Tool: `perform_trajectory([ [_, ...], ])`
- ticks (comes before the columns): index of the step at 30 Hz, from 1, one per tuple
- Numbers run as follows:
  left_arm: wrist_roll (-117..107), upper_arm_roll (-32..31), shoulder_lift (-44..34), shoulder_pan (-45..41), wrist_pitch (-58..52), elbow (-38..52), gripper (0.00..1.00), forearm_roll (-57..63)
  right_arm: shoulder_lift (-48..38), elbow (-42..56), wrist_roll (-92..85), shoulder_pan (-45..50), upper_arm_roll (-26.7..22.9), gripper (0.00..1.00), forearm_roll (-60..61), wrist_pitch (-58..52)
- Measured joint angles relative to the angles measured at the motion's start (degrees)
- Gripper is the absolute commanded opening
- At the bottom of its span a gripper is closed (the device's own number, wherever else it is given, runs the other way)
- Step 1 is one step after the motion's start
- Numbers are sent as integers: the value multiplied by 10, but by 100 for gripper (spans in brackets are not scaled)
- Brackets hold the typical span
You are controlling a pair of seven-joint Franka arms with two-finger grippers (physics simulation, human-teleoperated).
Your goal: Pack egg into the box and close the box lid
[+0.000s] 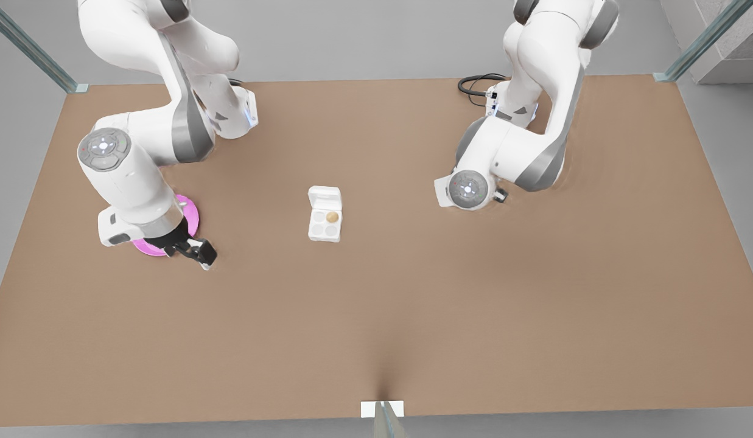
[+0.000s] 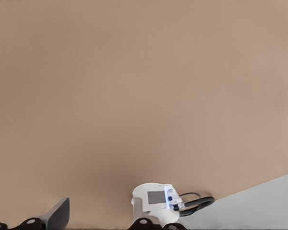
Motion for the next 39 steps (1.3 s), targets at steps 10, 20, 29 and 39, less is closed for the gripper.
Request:
perform_trajectory([
  [10, -243, 1, 98, -252, 155, -32, 21, -181, 7, 60, -143, -7, -24, 100, 27, -154],
  [20, -427, -4, 175, -257, 470, -36, 21, -208, 9, 63, -224, -4, -25, 100, 29, -174],
  [29, -529, -3, 205, -279, 571, -34, 21, -204, 10, 62, -267, -6, -24, 100, 33, -179],
  [39, -599, 40, 192, -279, 587, -19, 21, -162, 10, 60, -296, -26, -26, 100, 52, -185],
])
